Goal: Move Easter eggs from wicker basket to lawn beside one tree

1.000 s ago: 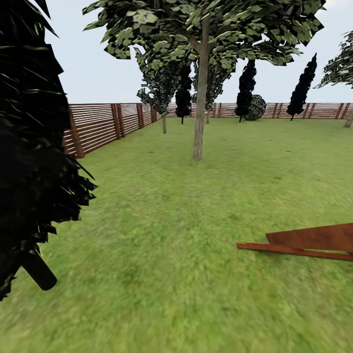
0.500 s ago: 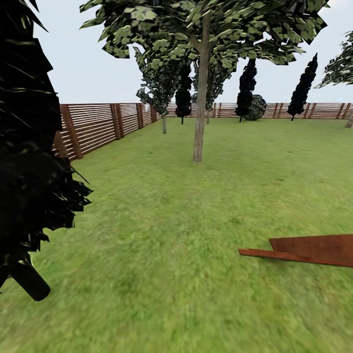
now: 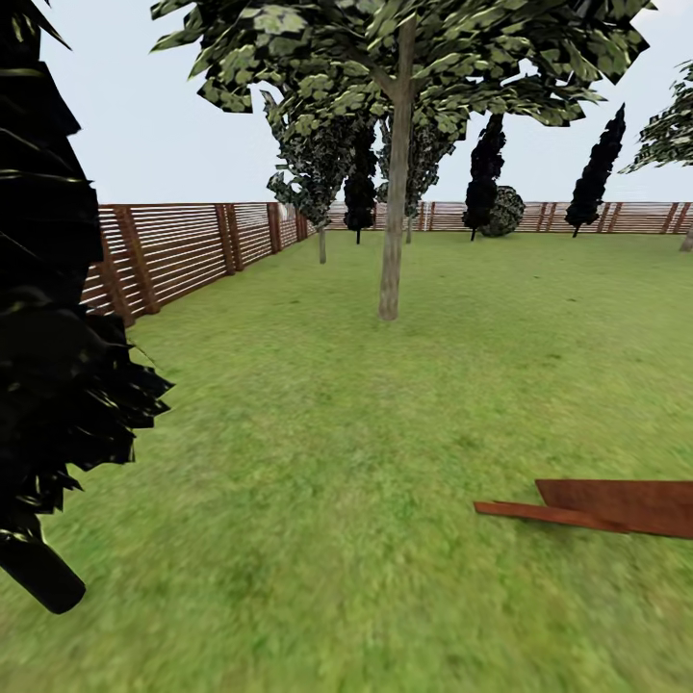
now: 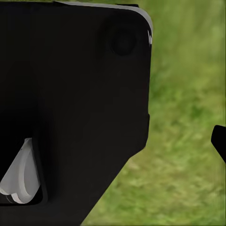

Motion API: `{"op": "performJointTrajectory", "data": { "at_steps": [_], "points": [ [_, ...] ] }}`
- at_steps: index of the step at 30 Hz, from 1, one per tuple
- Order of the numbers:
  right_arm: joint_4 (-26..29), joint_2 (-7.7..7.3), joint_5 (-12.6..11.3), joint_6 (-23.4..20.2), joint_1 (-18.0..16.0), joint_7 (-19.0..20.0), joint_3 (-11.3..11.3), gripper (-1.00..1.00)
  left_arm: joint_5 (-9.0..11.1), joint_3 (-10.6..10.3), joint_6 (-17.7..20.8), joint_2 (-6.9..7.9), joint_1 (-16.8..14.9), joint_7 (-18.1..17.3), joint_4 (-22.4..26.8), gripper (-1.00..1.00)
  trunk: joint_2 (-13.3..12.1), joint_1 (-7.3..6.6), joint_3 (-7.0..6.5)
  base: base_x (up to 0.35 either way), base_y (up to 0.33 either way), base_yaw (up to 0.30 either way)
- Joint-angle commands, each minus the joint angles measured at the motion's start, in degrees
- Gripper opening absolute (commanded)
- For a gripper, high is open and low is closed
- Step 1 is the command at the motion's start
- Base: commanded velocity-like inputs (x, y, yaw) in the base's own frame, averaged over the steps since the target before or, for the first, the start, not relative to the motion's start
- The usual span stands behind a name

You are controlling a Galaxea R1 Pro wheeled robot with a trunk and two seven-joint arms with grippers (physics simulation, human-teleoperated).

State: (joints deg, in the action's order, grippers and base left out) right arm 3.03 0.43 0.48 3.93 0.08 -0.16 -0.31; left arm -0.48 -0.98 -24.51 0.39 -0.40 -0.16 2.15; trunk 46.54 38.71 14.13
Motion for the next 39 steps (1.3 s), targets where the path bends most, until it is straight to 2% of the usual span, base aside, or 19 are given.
{"op": "performJointTrajectory", "data": {
  "at_steps": [1,39],
  "points": [
    [0.1,0.01,0.0,0.1,0.0,0.0,0.0,1.0,0.0,-0.1,-0.2,0.02,0.0,0.0,0.0,1.0,0.0,0.03,0.06,0.22,0.0,0.0],
    [0.1,0.01,0.0,0.1,0.0,0.0,0.0,1.0,-0.1,-0.1,-0.3,-0.02,0.0,0.0,0.0,1.0,0.0,0.03,0.06,0.209,0.0,0.0]
  ]
}}
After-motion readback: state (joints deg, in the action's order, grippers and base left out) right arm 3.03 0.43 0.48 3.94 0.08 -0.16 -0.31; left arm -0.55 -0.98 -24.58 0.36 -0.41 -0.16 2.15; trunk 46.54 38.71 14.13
